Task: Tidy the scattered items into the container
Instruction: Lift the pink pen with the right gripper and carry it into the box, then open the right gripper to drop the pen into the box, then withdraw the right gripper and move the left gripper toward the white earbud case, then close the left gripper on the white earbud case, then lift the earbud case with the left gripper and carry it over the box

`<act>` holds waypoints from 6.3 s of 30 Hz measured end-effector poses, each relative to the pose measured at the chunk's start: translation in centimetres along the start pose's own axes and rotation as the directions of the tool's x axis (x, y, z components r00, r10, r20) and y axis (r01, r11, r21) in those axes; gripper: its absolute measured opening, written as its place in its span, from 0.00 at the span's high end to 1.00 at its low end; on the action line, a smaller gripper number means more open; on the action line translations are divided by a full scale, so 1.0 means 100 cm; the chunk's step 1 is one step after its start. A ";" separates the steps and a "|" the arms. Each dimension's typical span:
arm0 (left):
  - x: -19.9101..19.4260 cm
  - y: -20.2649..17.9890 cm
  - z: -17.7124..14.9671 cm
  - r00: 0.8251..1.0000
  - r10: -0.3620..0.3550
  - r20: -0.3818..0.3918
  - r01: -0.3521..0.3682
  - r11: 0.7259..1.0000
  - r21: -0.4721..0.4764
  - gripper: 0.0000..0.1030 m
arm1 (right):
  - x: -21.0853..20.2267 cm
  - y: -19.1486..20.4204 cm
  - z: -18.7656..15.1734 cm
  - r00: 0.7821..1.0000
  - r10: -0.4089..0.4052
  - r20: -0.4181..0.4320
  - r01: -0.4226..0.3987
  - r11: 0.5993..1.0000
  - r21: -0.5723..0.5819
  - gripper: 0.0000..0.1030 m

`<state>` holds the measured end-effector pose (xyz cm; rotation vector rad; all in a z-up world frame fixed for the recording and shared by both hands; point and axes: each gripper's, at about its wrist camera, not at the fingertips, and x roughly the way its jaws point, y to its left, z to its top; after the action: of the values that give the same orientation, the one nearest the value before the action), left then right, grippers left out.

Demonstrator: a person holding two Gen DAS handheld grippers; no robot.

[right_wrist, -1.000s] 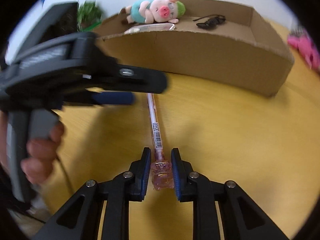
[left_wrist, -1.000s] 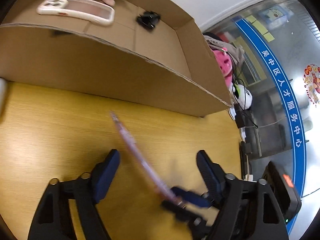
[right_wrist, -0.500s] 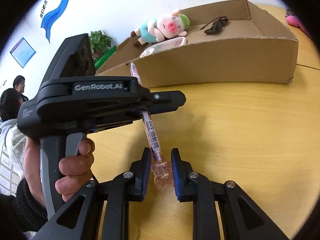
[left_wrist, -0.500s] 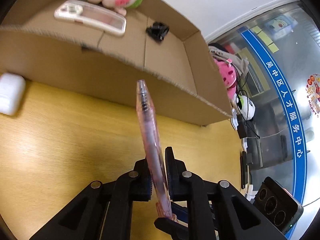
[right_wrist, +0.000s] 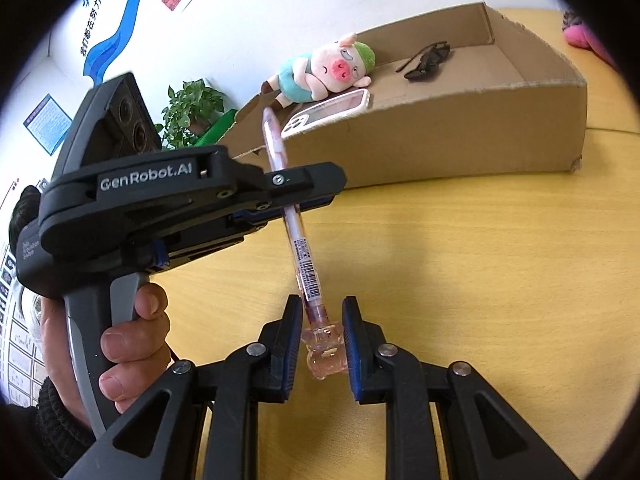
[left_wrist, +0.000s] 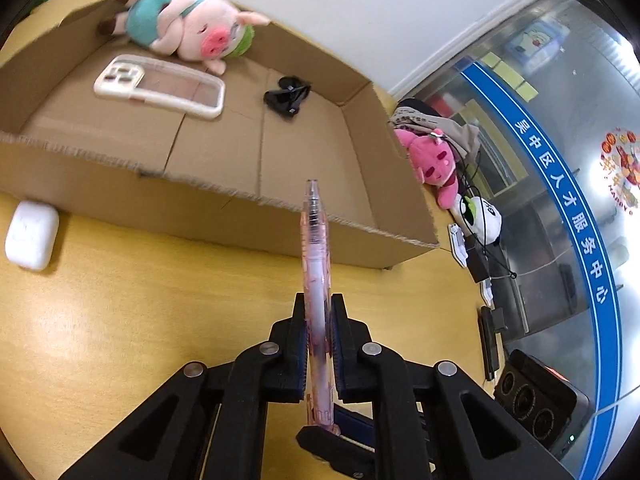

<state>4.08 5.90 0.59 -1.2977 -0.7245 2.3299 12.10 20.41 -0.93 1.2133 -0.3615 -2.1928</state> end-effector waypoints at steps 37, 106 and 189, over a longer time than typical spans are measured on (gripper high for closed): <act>0.128 0.047 0.232 0.942 0.136 -0.307 -0.132 0.991 0.034 0.91 | 0.124 -0.048 0.219 0.975 0.037 -0.217 -0.024 0.998 0.066 0.81; -0.100 0.004 0.049 0.875 0.340 0.346 -0.429 0.875 0.225 0.05 | 0.012 0.026 0.127 0.926 -0.368 0.081 0.375 0.922 -0.096 0.29; -0.047 0.042 -0.062 0.962 0.275 0.008 -0.201 0.685 0.701 0.54 | 0.102 0.089 0.042 0.944 -0.069 -0.322 -0.073 0.909 -0.410 0.56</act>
<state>11.50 1.57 -1.56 -1.1597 0.3916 2.3338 7.78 6.89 -1.05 1.2942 0.2379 -1.8828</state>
